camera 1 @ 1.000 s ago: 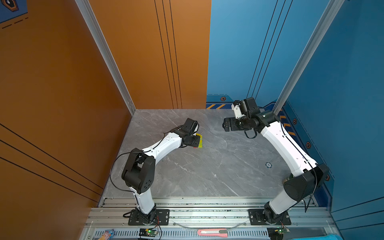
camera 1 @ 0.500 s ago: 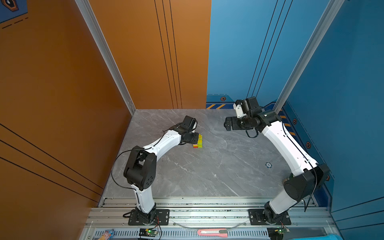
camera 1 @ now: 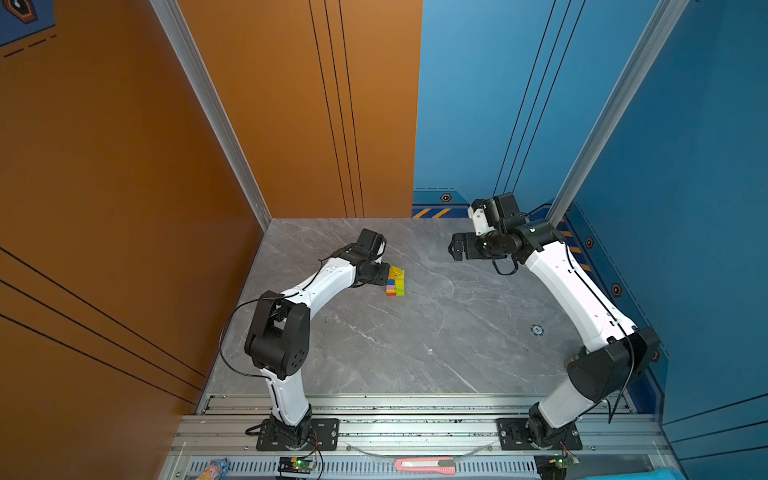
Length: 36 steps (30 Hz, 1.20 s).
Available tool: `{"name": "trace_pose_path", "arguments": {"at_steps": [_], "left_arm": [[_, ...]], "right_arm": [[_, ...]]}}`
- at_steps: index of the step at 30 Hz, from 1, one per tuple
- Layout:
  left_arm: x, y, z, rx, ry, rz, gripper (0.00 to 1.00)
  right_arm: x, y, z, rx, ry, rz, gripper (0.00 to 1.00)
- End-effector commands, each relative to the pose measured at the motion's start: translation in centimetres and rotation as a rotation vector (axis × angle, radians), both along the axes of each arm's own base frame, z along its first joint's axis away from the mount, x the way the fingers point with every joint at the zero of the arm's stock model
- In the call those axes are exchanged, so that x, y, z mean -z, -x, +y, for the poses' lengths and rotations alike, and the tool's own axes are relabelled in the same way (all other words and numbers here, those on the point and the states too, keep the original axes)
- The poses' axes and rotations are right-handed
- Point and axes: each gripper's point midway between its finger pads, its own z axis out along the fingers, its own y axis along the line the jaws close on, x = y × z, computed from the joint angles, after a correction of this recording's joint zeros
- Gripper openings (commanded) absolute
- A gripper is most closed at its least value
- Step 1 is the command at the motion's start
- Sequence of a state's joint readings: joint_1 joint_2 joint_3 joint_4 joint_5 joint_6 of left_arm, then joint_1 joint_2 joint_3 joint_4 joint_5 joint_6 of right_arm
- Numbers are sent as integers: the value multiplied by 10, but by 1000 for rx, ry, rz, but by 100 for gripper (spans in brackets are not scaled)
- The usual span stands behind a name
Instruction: Build the wood block tower
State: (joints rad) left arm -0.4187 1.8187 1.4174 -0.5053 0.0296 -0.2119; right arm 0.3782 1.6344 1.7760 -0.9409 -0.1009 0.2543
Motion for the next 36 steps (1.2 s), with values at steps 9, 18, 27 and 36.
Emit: {"name": "trace_pose_path", "arguments": {"at_steps": [9, 18, 27, 36], "left_arm": [[-1, 8, -1, 32, 5, 28, 40], [10, 15, -1, 49, -28, 56, 50], [9, 19, -2, 67, -25, 64, 52], [14, 21, -5, 77, -32, 77, 61]], "right_arm": [[0, -9, 1, 27, -23, -2, 100], [-5, -13, 4, 31, -29, -12, 100], [-4, -15, 6, 31, -33, -7, 100], [-1, -18, 8, 29, -33, -2, 100]]}}
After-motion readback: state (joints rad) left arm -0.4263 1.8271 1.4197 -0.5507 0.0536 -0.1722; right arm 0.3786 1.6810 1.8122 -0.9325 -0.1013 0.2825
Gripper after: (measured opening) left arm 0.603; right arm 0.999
